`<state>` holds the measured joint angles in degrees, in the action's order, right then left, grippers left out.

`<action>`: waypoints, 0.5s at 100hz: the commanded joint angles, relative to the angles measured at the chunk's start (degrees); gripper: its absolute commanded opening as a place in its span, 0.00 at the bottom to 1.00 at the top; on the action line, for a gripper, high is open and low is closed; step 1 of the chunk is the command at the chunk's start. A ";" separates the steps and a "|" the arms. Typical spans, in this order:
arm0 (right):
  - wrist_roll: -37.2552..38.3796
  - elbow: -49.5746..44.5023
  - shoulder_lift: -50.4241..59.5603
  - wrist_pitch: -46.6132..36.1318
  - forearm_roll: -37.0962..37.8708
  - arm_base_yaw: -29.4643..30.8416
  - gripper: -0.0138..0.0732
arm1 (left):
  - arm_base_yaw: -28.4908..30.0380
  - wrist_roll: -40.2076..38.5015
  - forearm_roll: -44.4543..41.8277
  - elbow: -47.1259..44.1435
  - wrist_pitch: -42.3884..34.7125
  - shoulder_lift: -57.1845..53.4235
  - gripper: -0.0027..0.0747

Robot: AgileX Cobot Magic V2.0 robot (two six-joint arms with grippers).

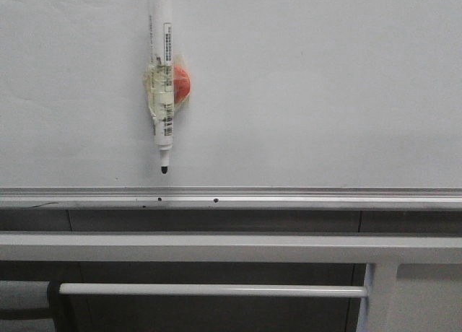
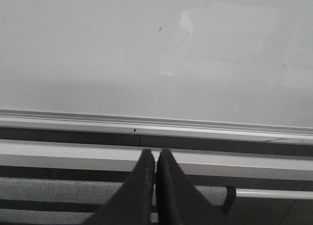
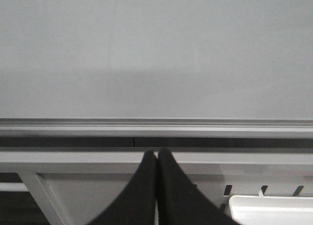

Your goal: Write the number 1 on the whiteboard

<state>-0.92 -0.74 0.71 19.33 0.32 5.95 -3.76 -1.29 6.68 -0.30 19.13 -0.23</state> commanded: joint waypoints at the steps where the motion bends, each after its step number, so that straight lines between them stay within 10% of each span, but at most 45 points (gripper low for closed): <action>1: -0.33 -1.64 0.77 -0.65 0.70 0.14 0.09 | -0.40 -0.30 -0.07 -0.36 -3.22 -1.36 0.01; 50: -0.33 -1.54 0.77 -0.65 0.70 0.14 0.09 | -0.40 -0.30 -0.07 -0.36 -11.68 -1.36 0.01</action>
<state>-0.92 -0.74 0.71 19.33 0.32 5.95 -3.76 -1.29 6.56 -0.30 14.98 -0.23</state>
